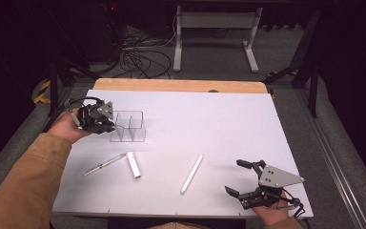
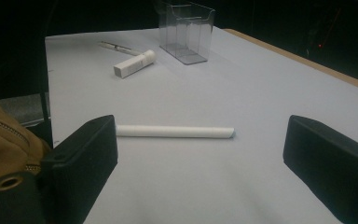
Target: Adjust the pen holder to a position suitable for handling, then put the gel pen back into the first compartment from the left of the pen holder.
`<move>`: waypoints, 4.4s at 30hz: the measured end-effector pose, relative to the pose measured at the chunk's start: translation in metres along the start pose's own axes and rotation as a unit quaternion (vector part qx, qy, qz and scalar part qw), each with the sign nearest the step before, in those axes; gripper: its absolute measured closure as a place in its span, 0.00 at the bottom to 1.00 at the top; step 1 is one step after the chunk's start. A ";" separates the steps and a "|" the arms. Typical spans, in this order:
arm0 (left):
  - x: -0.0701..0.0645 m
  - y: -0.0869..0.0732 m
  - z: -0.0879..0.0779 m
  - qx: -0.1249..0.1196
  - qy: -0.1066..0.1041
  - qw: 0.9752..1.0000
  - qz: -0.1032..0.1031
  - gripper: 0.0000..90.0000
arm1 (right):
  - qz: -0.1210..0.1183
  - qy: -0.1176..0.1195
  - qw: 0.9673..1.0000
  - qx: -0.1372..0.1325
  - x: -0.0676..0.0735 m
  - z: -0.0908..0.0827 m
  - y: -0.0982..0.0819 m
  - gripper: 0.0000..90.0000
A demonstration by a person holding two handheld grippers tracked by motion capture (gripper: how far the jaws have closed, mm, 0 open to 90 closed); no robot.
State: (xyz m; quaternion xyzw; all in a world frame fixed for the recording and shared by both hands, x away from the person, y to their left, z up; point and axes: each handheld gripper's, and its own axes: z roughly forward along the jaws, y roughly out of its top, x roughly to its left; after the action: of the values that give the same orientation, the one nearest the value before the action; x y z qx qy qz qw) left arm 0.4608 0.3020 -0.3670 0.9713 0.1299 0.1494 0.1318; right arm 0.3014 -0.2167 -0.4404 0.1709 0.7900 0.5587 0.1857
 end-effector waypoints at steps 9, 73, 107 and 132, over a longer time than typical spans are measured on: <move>-0.003 0.010 -0.008 -0.005 -0.036 0.999 0.021 0.98 | 0.003 0.007 1.000 0.003 0.000 0.001 -0.001 0.12; -0.050 0.129 0.032 -0.113 -0.146 0.978 0.099 0.98 | 0.002 0.014 1.000 0.004 0.001 0.001 -0.001 0.12; -0.064 0.080 -0.035 -0.268 -0.087 0.959 -0.032 0.23 | 0.004 0.011 1.000 0.002 0.001 0.003 -0.001 0.10; -0.078 0.032 -0.040 -0.278 -0.047 0.955 -0.094 0.20 | -0.001 0.011 1.000 -0.001 0.003 0.002 0.000 0.10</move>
State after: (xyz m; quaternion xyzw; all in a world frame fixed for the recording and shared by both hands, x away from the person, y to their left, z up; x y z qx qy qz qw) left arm 0.3834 0.2577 -0.3408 0.8857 0.1673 0.1209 0.4159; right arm 0.3001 -0.2134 -0.4418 0.1636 0.7918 0.5611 0.1775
